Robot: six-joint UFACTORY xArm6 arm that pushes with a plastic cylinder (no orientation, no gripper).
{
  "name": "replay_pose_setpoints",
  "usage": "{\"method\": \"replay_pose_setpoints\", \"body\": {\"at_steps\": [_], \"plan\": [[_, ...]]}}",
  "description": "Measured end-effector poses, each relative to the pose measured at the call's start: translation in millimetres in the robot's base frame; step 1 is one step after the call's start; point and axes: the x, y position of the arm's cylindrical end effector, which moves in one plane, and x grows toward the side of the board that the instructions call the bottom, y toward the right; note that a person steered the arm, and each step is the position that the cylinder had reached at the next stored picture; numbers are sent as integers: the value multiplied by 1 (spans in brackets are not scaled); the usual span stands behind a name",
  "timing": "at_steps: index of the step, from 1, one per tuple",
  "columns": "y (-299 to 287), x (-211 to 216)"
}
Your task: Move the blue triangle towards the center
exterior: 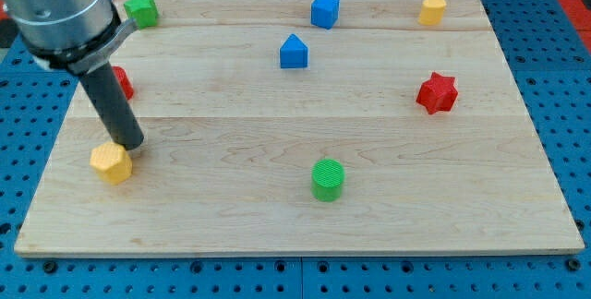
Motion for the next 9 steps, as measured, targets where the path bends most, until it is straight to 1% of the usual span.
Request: {"method": "replay_pose_setpoints", "body": {"at_steps": [1,2,4,5,6,7,9], "plan": [[3,4],[51,-36],[62,-148],[122,-182],[168,-181],[193,-158],[224,-190]]}}
